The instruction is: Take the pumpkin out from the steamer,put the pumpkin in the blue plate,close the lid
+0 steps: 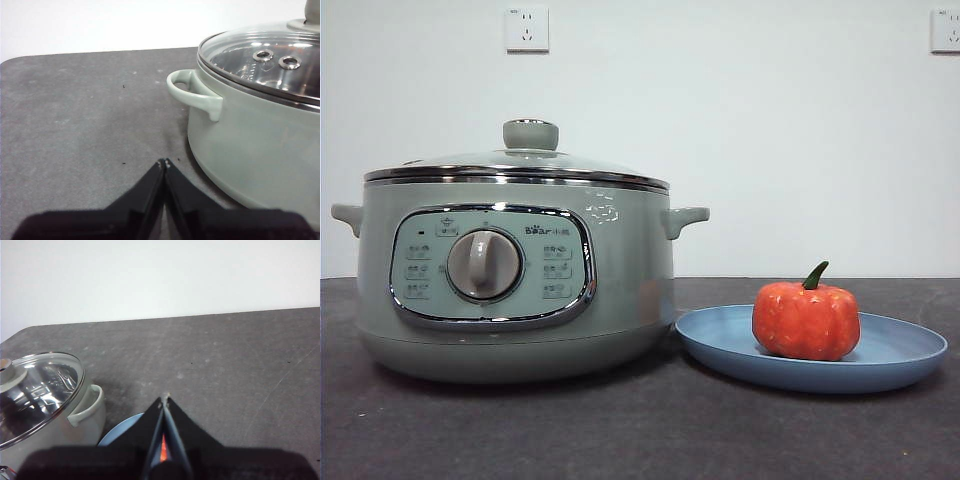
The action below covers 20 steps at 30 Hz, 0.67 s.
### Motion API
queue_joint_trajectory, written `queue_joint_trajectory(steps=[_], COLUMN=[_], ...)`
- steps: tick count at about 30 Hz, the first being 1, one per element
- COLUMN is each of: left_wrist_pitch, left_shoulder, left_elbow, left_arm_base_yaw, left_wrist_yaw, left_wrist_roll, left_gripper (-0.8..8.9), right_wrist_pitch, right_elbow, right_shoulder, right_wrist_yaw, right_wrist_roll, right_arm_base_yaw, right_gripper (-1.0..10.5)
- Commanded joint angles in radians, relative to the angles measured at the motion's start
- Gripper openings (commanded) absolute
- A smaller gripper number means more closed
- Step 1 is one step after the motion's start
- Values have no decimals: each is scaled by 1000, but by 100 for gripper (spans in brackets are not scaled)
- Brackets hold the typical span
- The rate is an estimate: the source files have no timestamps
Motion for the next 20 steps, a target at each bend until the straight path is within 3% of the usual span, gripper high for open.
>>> queue_joint_trajectory(steps=[1,20], left_wrist_pitch=[2,2], left_shoulder=[-3,-3], left_elbow=[-15,-15], left_arm_base_yaw=[3,3], left_wrist_yaw=[7,7], left_wrist_roll=[-6,-6], left_gripper=[-4,-4], right_wrist_pitch=[4,-39], right_elbow=[-6,-5], right_shoulder=[-1,-1], right_wrist_yaw=[3,4], right_wrist_roll=[8,-19], right_arm_base_yaw=[2,2], right_gripper=[2,2])
